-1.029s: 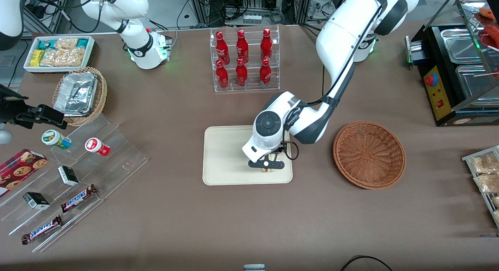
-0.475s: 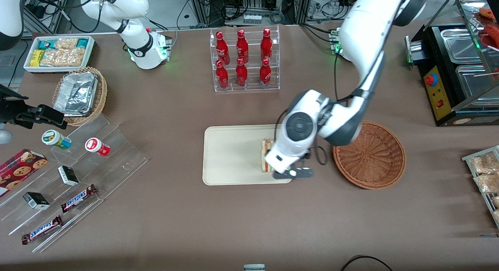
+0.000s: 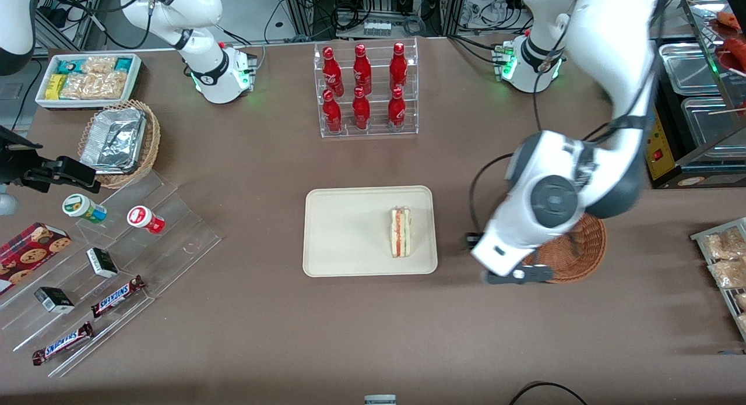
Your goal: Place sandwich from basket to tray
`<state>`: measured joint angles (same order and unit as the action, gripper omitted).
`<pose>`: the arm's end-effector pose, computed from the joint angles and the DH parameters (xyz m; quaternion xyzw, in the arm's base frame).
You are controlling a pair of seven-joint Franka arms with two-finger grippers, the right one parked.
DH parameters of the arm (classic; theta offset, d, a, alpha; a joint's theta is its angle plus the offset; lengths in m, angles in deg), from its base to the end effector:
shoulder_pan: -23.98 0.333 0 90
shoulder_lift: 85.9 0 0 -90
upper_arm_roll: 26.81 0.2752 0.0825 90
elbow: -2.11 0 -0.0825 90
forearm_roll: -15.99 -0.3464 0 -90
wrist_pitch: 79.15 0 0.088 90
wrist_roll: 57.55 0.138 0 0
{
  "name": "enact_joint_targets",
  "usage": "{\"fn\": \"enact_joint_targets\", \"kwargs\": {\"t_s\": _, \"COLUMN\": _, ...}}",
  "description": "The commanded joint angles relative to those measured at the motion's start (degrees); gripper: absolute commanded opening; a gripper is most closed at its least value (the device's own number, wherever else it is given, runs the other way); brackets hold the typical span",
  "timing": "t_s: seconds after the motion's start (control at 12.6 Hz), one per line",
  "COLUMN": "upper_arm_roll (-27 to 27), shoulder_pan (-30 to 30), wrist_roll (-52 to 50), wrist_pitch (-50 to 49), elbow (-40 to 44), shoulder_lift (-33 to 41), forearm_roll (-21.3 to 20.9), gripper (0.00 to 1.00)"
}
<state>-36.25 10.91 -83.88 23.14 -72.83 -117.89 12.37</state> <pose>0.6077 -0.2241 0.3595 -0.9986 -0.0361 0.0391 0.0031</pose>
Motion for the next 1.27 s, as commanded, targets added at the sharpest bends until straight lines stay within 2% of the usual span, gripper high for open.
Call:
{"fn": "enact_joint_targets", "kwargs": {"t_s": 0.0, "upper_arm_roll": -0.5, "shoulder_pan": 3.0, "wrist_roll": 1.3, "wrist_pitch": -2.8, "elbow": -1.2, "shoulder_lift": 2.9, "forearm_roll": 0.9, "gripper": 1.00}}
{"fn": "enact_joint_targets", "kwargs": {"t_s": 0.55, "upper_arm_roll": -0.5, "shoulder_pan": 11.8, "wrist_roll": 8.6, "wrist_pitch": -15.3, "elbow": -2.0, "shoulder_lift": 12.4, "forearm_roll": 1.3, "gripper": 1.00}}
{"fn": "enact_joint_targets", "kwargs": {"t_s": 0.79, "upper_arm_roll": -0.3, "shoulder_pan": 14.1, "wrist_roll": 16.3, "wrist_pitch": -21.7, "elbow": -2.6, "shoulder_lift": 16.6, "forearm_roll": 1.3, "gripper": 1.00}}
{"fn": "enact_joint_targets", "kwargs": {"t_s": 1.19, "upper_arm_roll": -0.3, "shoulder_pan": 15.4, "wrist_roll": 17.0, "wrist_pitch": -22.0, "elbow": -12.0, "shoulder_lift": 28.5, "forearm_roll": 0.7, "gripper": 1.00}}
